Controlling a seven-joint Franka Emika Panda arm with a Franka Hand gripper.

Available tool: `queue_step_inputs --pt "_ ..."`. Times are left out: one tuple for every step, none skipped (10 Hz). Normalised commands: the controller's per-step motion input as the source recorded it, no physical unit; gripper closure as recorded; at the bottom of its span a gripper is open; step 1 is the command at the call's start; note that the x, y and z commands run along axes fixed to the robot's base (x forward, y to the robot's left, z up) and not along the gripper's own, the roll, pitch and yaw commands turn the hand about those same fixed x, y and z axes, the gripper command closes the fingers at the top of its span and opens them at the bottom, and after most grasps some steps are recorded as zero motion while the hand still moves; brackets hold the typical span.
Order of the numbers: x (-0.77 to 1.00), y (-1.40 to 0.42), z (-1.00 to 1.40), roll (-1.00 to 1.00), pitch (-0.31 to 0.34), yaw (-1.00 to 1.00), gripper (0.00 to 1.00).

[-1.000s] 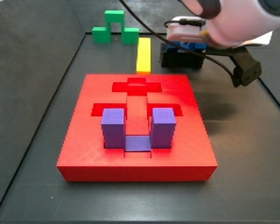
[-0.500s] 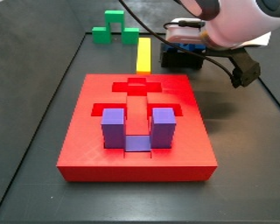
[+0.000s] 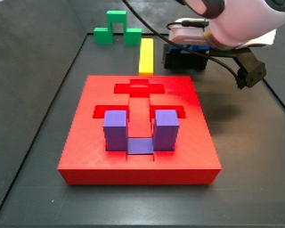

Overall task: Pick up the blue object. Move up. Place the blue object on the fixture. Regrasp the blue object. Move to above the board. Insert the blue object.
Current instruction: Regrasp the blue object.

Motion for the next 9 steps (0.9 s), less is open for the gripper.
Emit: queue_step_inputs --pt "0.0 0.0 0.0 0.13 0.0 0.0 0.0" --pt "0.0 0.0 0.0 0.0 0.0 0.0 1.0" --pt "0.0 0.0 0.0 0.0 0.0 0.0 1.0" --pt "0.0 0.0 0.0 0.0 0.0 0.0 1.0" --pt "0.0 0.0 0.0 0.0 0.0 0.0 1.0" --pt "0.0 0.0 0.0 0.0 0.0 0.0 1.0" --pt "0.0 0.0 0.0 0.0 0.0 0.0 1.0" --pt "0.0 0.0 0.0 0.0 0.0 0.0 1.0" --pt "0.0 0.0 0.0 0.0 0.0 0.0 1.0"
